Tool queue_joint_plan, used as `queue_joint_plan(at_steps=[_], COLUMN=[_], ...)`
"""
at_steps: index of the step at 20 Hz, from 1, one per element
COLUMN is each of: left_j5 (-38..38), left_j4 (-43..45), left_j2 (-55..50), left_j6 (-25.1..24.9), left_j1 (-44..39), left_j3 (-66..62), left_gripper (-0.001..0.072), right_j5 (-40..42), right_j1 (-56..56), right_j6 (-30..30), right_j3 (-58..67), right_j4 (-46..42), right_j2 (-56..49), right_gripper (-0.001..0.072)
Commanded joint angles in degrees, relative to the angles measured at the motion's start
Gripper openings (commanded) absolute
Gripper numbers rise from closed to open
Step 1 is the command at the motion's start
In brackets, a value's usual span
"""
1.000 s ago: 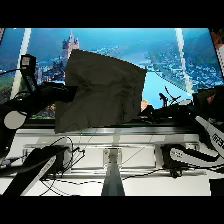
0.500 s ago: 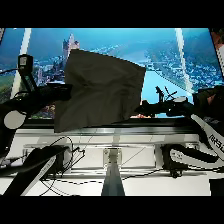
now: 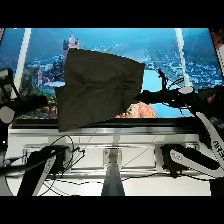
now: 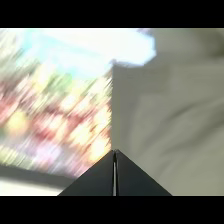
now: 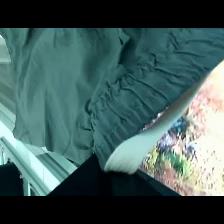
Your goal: Fold the clothes and pants, and hang the long-sleeved shirts on hangers.
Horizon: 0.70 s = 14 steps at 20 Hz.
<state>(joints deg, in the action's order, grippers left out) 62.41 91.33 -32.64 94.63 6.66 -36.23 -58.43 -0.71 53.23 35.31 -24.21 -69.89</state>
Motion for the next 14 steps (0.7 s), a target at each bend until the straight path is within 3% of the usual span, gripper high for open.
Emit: queue_joint_plan(at_steps=[1, 4, 5, 9, 11, 14], left_j5=[9.5, 12.3, 13.8, 14.6, 15.9, 16.8], left_j4=[-9.9, -26.3, -29.9, -28.7, -23.4, -21.3], left_j2=[-0.8, -3.8, -5.7, -14.0, -17.3, -21.0], left_j6=[-15.6, -33.1, -35.6, -34.4, -34.0, -34.0], left_j1=[9.4, 13.9, 15.5, 20.7, 22.3, 24.2], left_j3=[5.5, 9.3, 9.8, 10.0, 10.0, 10.0], left_gripper=[0.0007, 0.0007, 0.0007, 0.0042, 0.0281, 0.037], right_j5=[1.0, 0.9, 0.9, 1.0, 1.0, 1.0], right_j1=[-0.1, -0.1, -0.1, -0.1, -0.1, -0.1], right_j6=[-0.4, -0.4, -0.4, -0.4, -0.4, -0.4], right_j3=[0.5, 0.5, 0.5, 0.5, 0.5, 0.5], right_j4=[0.0, 0.0, 0.0, 0.0, 0.0, 0.0], right_j2=[0.7, 0.7, 0.7, 0.7, 0.7, 0.7], right_gripper=[0.0025, 0.0024, 0.0025, 0.0025, 0.0025, 0.0025])
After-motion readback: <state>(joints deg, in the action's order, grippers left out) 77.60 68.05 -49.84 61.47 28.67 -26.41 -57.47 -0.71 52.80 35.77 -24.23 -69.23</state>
